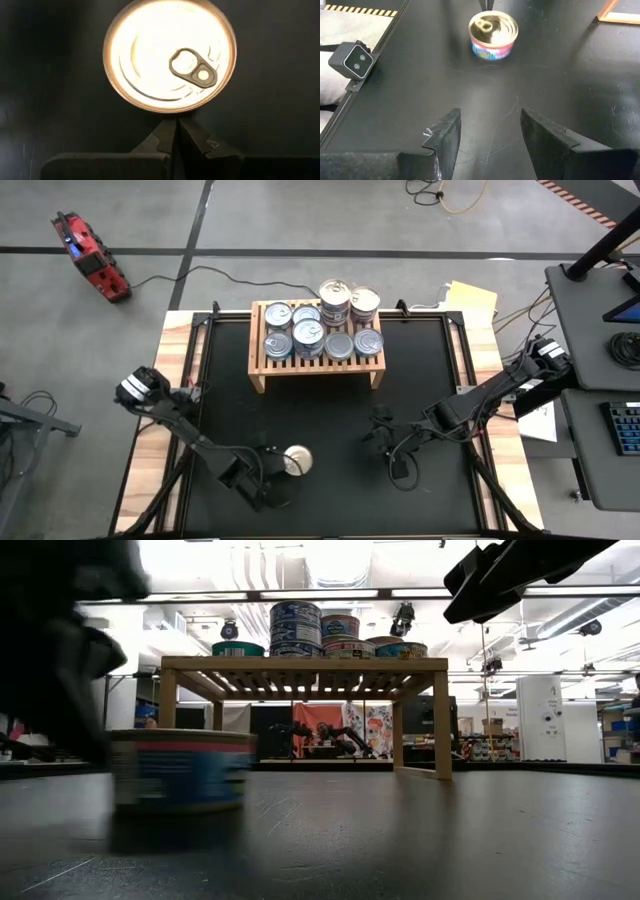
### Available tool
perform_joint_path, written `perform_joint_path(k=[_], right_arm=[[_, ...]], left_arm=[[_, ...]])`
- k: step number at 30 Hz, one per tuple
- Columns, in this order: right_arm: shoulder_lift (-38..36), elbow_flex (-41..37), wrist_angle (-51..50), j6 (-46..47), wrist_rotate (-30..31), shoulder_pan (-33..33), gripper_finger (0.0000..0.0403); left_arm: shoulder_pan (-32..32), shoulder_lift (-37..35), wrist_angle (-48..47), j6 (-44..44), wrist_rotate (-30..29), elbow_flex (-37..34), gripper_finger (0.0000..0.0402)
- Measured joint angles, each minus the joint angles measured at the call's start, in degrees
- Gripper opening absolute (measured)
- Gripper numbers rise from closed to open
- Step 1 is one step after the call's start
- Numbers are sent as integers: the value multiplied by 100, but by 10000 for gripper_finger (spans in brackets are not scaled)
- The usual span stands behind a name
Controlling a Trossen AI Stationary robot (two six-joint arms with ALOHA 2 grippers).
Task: Stack canned seafood by type on shelf
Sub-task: Stack the blue and pink tuna can on top of the blue and pink tuna can
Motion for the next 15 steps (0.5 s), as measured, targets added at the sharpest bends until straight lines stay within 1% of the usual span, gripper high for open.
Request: perform_joint_path(k=[3, 6, 9, 15], right_arm=[[0, -4, 1, 3, 0, 0, 196], [9, -12, 6, 143, 0, 0, 194], [71, -33, 67, 282, 2, 0, 189], [495, -94, 672, 289, 20, 0, 173]], left_arm=[[192, 0, 453, 272, -457, -43, 0], [342, 0, 603, 499, -768, -49, 0], [426, 0, 771, 712, -871, -49, 0], [401, 0, 810, 1044, -964, 101, 0]])
